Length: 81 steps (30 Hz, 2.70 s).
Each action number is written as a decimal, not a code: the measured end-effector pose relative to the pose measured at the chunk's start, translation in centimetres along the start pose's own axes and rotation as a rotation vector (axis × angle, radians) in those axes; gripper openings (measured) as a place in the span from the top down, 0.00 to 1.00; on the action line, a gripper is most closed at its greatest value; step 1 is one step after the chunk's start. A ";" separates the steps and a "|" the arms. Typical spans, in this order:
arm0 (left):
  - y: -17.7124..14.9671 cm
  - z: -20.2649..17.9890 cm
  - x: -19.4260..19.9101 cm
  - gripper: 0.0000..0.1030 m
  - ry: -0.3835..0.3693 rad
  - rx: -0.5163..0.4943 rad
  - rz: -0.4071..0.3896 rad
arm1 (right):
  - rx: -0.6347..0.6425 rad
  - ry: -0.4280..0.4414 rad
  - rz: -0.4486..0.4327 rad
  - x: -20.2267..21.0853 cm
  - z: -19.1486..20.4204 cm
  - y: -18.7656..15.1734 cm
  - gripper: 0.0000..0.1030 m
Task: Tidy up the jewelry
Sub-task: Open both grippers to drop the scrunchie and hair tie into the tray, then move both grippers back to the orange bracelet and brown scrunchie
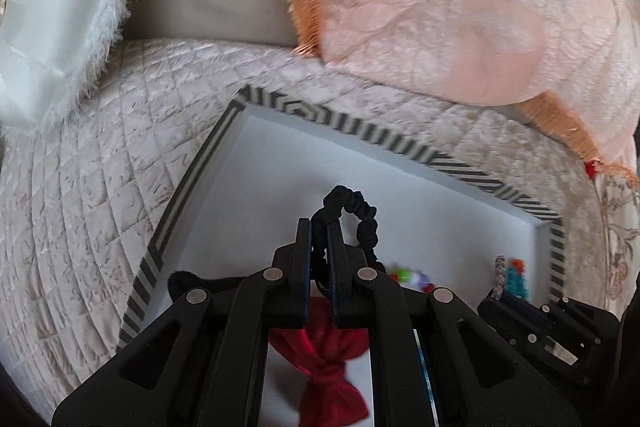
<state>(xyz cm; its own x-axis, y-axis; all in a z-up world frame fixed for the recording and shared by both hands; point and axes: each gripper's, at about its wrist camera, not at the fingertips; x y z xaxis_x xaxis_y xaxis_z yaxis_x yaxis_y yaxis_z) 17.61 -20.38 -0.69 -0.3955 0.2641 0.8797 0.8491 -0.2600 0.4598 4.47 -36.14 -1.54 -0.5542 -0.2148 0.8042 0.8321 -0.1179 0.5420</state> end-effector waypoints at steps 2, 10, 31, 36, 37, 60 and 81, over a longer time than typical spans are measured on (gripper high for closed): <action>-0.2 0.4 -0.6 0.94 0.010 0.006 0.012 | -0.004 0.012 0.012 -0.7 0.1 0.1 0.94; -0.8 1.8 -1.0 0.59 0.020 0.030 0.013 | -0.054 0.052 0.020 -1.6 -0.5 0.1 0.80; -7.3 1.3 9.1 0.53 0.061 -0.009 -0.154 | -0.106 -0.043 -0.119 8.0 1.2 -3.5 0.70; -10.1 1.1 11.8 0.53 0.062 -0.019 -0.181 | -0.086 -0.097 -0.157 10.5 3.5 -5.8 0.61; -10.7 1.0 12.3 0.53 0.062 -0.021 -0.187 | -0.082 -0.102 -0.165 11.0 3.9 -6.4 0.61; -22.9 0.3 19.7 0.53 0.114 -0.054 -0.277 | -0.101 -0.093 -0.206 16.9 9.2 -16.9 0.56; -26.7 2.7 17.7 0.53 0.010 0.041 -0.154 | -0.144 -0.062 -0.184 17.7 7.5 -22.5 0.43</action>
<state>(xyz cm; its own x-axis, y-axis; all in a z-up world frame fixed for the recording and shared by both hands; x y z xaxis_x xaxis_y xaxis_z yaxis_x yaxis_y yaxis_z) -11.13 -6.23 2.31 -0.5251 0.2884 0.8007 0.7918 -0.1794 0.5838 -24.21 -30.02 2.37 -0.6931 -0.1173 0.7112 0.7093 -0.2871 0.6438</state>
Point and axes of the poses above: each gripper's, at about its wrist camera, not at the fingertips, and x roughly against the way its jaws point, z to its left, y to its top, and after that the axes turned 3 degrees about -x, right-handed
